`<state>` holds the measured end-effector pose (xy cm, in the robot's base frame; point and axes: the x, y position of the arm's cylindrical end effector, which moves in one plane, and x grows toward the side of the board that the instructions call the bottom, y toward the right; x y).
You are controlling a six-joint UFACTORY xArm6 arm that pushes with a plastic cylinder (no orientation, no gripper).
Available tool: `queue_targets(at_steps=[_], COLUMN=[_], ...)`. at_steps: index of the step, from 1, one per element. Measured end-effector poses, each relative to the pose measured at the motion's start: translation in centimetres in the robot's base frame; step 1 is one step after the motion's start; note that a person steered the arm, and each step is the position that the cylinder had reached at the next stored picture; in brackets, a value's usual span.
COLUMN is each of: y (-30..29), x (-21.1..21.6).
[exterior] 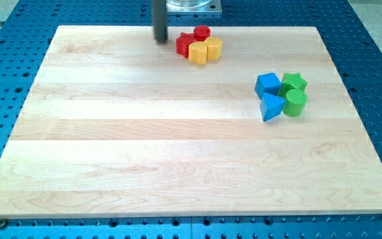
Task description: Push red circle into green star
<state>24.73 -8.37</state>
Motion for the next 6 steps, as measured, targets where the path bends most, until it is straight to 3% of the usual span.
queue_targets(at_steps=[1, 2, 4, 6], y=[-0.8, -0.7, 3.7, 17.9], x=[7.7, 7.9, -1.8, -0.3])
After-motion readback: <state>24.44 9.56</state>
